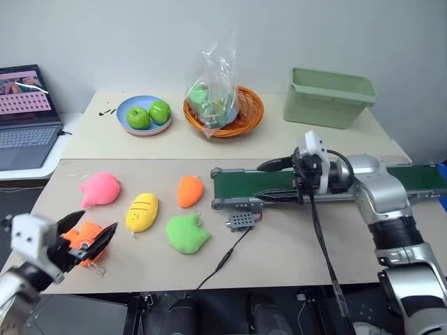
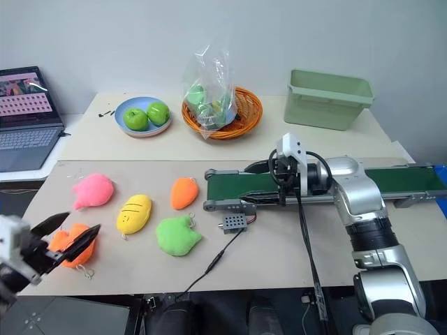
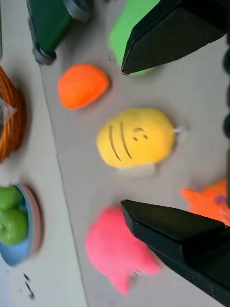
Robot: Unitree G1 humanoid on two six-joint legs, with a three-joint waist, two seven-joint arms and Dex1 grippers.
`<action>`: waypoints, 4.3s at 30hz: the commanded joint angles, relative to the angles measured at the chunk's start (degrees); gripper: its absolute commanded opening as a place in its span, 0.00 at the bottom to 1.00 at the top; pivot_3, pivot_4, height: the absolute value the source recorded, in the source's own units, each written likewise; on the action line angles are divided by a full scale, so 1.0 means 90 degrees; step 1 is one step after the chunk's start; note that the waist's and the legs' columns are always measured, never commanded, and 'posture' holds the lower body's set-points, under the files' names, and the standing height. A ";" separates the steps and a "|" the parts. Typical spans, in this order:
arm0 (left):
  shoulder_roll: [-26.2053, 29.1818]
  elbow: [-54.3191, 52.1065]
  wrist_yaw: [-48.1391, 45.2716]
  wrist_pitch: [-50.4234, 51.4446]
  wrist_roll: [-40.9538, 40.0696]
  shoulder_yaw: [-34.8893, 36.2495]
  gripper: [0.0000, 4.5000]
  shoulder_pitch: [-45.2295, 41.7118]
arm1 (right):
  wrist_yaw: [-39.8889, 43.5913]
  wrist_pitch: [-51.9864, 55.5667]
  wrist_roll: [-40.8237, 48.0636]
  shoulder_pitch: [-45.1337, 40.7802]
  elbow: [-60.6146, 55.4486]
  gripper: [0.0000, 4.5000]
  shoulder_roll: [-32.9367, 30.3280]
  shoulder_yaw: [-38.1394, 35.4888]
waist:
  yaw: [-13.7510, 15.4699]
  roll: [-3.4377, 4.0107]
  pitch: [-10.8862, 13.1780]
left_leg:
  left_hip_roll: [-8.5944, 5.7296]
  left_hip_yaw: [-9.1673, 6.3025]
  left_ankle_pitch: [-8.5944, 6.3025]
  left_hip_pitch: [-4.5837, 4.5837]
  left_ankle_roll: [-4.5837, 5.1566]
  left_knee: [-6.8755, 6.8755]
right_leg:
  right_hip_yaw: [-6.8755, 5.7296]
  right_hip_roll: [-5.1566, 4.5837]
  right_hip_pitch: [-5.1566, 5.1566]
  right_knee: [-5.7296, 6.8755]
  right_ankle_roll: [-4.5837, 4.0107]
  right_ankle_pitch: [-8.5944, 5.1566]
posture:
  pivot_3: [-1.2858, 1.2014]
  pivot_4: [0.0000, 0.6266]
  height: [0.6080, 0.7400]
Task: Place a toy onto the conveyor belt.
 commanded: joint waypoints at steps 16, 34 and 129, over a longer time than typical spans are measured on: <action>-0.0544 0.1771 0.0969 -0.1916 0.1269 -0.0729 0.99 -0.0596 | 0.0289 -0.0358 -0.0239 -0.0558 0.0239 1.00 0.0060 -0.0131 | 0.0033 0.0000 -0.0001 | -0.0002 -0.0007 0.0000 -0.0003 -0.0002 0.0002 | -0.0011 -0.0002 0.0000 0.0008 -0.0004 0.0000 | 0.52 0.24 1.00; -0.0056 0.3935 0.1145 -0.2037 0.1662 -0.1548 0.35 -0.1882 | -0.0251 -0.0056 -0.0126 -0.0135 -0.0634 1.00 -0.0375 -0.0390 | 0.0044 0.0042 -0.0022 | -0.0002 -0.0005 0.0000 0.0017 -0.0002 0.0000 | -0.0010 -0.0006 0.0006 0.0023 -0.0004 0.0001 | 0.52 0.24 1.00; 0.0629 0.1628 -0.1005 0.0860 0.1125 -0.4446 0.98 -0.6093 | -0.1898 0.0702 0.0263 0.0897 -0.2119 1.00 -0.1194 -0.1196 | 0.0049 0.0015 0.0000 | -0.0014 -0.0031 0.0002 -0.0025 -0.0002 0.0014 | -0.0009 0.0002 -0.0003 0.0006 0.0016 0.0005 | 0.52 0.24 1.00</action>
